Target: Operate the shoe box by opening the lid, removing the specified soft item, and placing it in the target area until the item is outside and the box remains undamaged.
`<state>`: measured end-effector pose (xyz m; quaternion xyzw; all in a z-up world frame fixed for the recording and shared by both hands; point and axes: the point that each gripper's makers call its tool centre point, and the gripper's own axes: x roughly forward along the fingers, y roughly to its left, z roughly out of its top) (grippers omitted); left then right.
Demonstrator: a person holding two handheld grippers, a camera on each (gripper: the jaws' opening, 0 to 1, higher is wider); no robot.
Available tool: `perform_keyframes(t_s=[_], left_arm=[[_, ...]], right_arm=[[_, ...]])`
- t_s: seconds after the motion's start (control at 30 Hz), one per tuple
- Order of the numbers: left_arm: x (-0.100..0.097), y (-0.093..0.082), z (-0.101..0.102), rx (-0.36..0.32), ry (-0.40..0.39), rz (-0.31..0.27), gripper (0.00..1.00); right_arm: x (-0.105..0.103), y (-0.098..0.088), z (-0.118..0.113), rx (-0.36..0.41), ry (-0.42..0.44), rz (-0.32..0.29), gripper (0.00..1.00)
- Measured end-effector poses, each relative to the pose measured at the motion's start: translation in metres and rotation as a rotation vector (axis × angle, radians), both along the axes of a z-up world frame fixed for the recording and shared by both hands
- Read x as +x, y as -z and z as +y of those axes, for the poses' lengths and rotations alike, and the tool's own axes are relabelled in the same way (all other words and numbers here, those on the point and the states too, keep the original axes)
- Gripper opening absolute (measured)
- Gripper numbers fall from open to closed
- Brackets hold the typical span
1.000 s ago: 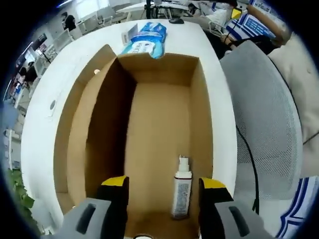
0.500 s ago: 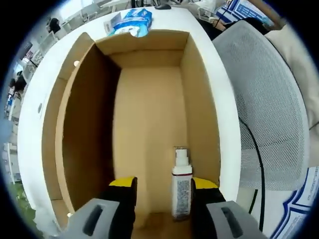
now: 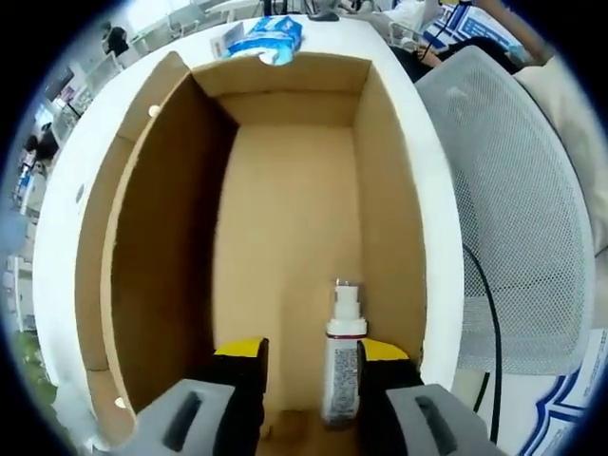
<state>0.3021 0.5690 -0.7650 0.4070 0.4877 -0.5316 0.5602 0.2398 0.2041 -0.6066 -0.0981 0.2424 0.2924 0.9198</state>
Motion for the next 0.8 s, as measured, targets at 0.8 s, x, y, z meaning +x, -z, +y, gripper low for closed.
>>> perform_keyframes(t_s=[0.8], left_arm=[[-0.017,-0.005,-0.006,-0.071,-0.036,0.054,0.35]], right_arm=[[-0.002,0.001,-0.001,0.004,0.007,0.013,0.91]])
